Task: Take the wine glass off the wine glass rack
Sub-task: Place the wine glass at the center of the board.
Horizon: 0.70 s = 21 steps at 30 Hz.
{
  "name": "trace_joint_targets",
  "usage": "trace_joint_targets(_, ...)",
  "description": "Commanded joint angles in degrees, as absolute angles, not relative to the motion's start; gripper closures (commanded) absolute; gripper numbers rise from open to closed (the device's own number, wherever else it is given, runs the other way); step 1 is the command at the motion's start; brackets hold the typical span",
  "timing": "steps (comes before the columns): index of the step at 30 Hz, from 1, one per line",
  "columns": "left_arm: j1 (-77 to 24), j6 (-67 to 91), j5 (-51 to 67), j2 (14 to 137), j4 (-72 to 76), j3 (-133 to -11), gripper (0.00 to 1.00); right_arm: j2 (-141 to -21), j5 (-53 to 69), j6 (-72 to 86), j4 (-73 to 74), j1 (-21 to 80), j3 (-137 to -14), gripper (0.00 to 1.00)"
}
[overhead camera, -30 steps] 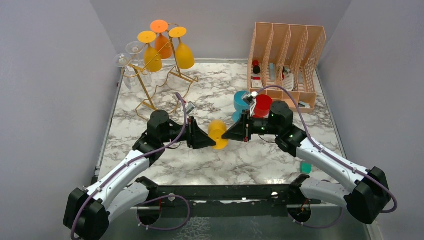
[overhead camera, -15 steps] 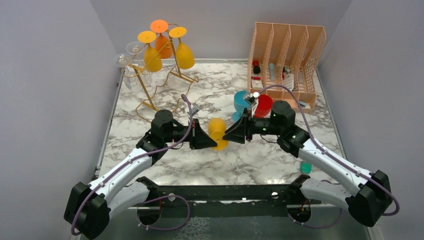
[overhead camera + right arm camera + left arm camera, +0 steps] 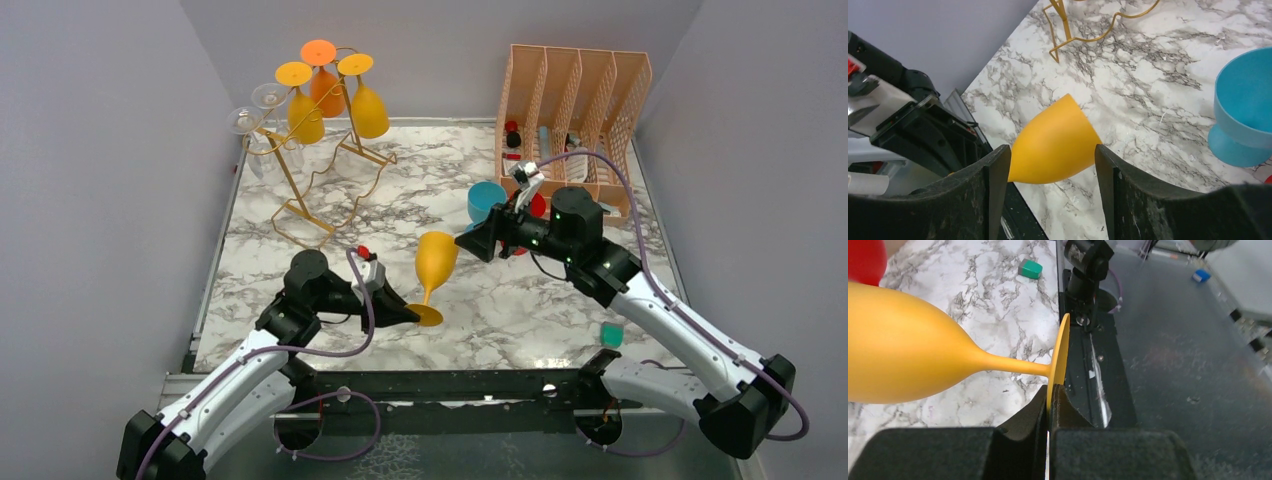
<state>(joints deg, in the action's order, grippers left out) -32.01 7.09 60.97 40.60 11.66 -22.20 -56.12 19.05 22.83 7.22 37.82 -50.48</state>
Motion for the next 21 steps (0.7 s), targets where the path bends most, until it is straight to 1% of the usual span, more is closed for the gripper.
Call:
trace_joint_targets(1,-32.19,-9.93,66.15,37.80,10.18,-21.74,1.00,-62.48,22.56,22.26,14.69,36.16,-57.44,0.34)
trace_joint_targets(5,-32.26,-11.76,67.18,37.72,9.15,-21.91,1.00,-68.87,33.91,21.05,18.94,34.89,-62.90,0.34)
trace_joint_targets(11,-32.26,-15.52,69.07,38.03,7.12,-22.05,1.00,-74.55,41.09,20.27,21.60,31.92,-66.90,0.34)
trace_joint_targets(14,-32.21,-17.49,69.10,37.91,6.83,-22.51,1.00,-77.32,48.02,18.17,23.01,31.21,-68.58,0.34)
trace_joint_targets(17,-32.26,-19.02,68.99,38.19,5.99,-22.98,1.00,-80.72,54.33,16.46,26.71,31.25,-71.58,0.37)
trace_joint_targets(21,-32.26,-22.61,67.88,39.73,2.81,-24.42,1.00,-83.36,65.32,17.33,25.65,31.24,-71.75,0.42)
